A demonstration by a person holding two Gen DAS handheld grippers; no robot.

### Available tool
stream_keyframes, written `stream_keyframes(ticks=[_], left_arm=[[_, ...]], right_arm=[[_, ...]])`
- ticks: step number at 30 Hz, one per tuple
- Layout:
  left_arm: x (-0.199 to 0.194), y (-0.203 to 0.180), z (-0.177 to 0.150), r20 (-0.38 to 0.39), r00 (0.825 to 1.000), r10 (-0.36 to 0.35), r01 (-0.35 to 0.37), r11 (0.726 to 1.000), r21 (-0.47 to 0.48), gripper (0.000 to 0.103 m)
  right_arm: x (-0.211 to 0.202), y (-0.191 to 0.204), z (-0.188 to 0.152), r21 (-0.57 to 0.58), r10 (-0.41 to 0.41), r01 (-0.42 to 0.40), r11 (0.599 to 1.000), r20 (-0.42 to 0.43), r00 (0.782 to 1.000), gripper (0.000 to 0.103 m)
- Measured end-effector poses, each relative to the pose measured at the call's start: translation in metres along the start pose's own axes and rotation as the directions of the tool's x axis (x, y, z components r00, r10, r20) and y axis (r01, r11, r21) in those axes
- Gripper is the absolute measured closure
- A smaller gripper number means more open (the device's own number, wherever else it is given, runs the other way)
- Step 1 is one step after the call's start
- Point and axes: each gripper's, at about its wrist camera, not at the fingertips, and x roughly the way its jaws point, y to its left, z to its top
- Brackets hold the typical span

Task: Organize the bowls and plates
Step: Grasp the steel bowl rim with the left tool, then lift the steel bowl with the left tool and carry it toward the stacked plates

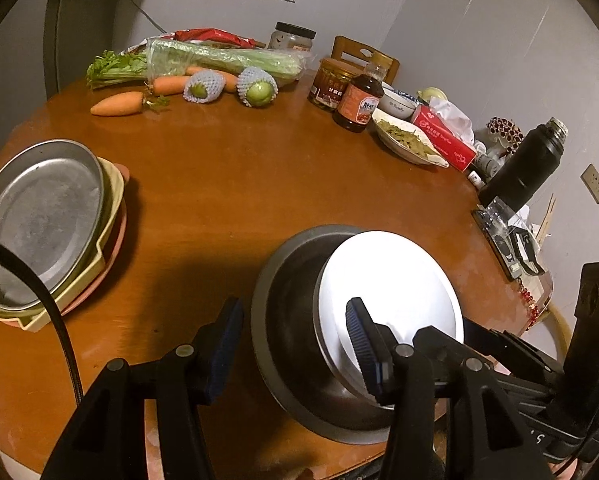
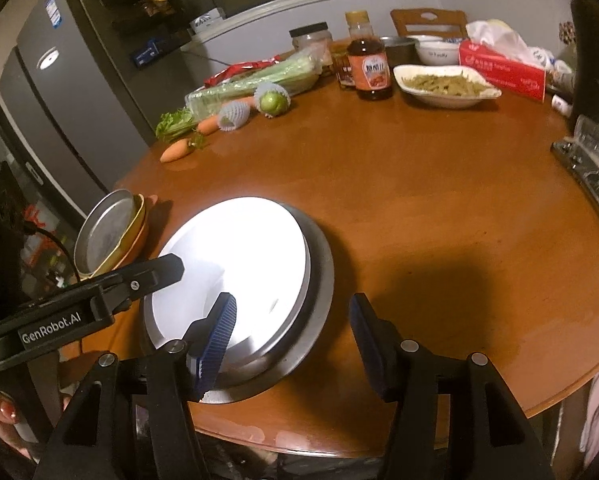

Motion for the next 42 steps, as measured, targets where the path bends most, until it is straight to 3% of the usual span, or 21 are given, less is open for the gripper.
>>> stream_keyframes(ticks=[9,20,42], left_arm=[[0.013,-0.001,0.0,-0.017,1.0,0.004,-0.004,1.0,0.005,0.05],[0.022,-0.003,-0.002,-0.028,1.0,0.003,-0.002,1.0,0.01,0.053],[-0.01,-0.004,-0.002,0.033,0.999,0.032,-0.032,0.999,0.014,0.053]], right_arm=[[0.012,-0.005,0.0,0.034,0.051,-0.05,0.998,-0.025,0.998,0.042],[0.017,0.008,-0.002,-0.035,0.05,-0.051,0.998,-0.015,0.999,0.045],[0.0,0.026,0.001,-0.106,0.054,-0.05,0.993,0.036,0.998,0.048]])
